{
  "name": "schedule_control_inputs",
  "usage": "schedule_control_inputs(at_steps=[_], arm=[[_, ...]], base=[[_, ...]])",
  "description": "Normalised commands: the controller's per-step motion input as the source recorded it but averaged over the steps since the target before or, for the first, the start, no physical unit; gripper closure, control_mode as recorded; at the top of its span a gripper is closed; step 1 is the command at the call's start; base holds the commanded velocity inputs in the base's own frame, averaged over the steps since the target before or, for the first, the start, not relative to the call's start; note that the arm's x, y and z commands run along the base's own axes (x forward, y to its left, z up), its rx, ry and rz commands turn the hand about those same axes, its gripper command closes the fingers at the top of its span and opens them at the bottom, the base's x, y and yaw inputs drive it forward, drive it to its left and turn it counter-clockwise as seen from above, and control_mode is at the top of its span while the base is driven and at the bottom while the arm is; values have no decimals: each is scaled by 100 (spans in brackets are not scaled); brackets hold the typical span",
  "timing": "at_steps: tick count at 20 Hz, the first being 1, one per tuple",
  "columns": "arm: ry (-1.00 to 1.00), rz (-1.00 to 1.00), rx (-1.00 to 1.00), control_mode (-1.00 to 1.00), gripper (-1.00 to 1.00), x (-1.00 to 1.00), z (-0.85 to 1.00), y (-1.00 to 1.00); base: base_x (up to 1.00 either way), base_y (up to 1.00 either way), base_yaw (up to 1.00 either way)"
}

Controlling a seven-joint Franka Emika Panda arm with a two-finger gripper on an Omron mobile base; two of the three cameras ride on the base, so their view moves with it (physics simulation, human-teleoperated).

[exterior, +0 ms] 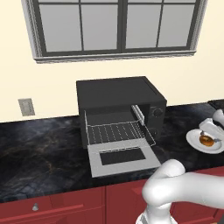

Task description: Pick up the bagel from the plate, place it on the toaster oven rack, close the door, and set the timer.

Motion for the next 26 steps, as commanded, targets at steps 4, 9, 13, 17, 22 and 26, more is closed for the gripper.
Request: schedule_control_inputs(at_steps=[4,9,13,17,22,26], arm=[[-1,-15,0,-100,-100,-1,-1,0],[-2,-16,0,-100,-100,-3,0,-7],[-1,-11,0,-100,-100,0,-2,-17],[0,-6,0,-100,-100,0,-6,-16],[0,-2,3,-100,-100,0,-12,-12],[0,0,6,-100,-100,0,-12,-1]], base=[[0,0,0],[0,0,0],[0,0,0],[0,0,0],[0,0,0],[0,0,0]])
